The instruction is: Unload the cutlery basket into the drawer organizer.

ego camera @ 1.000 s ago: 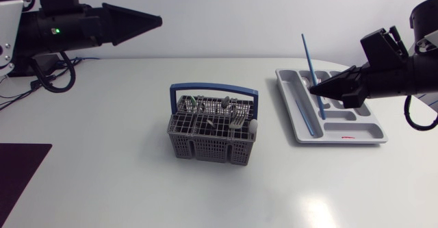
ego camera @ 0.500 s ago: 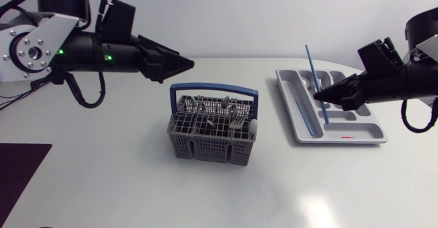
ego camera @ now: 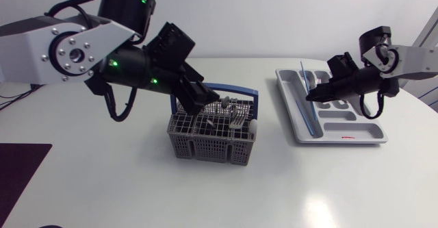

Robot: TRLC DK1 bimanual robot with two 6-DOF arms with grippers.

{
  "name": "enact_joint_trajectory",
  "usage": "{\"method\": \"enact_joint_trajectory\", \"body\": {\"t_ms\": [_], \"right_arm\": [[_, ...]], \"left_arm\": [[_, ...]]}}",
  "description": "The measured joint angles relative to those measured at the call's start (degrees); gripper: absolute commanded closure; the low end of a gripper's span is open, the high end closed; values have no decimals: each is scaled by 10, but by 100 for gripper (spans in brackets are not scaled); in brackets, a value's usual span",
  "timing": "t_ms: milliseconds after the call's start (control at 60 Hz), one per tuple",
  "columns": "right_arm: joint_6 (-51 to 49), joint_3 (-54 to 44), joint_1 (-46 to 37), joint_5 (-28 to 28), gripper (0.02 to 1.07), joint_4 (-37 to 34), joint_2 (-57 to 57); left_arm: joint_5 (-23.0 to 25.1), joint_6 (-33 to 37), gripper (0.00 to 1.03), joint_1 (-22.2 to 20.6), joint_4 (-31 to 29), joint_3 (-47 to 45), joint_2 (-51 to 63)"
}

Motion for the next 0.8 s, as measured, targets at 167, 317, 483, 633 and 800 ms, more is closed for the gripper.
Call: {"method": "enact_joint_trajectory", "body": {"t_ms": [167,317,483,633,800], "right_arm": [[40,52,4,36,101,3,80],[58,80,16,62,87,-3,121],[58,97,24,65,21,-21,149],[47,90,24,60,7,-27,141],[18,29,23,45,7,-23,80]], "left_arm": [[-30,19,16,-31,-36,17,16],[-48,34,16,-49,-75,35,17],[-63,64,16,-78,-100,47,17],[-64,107,16,-94,-106,47,17],[-38,145,16,-97,-106,47,17]]}}
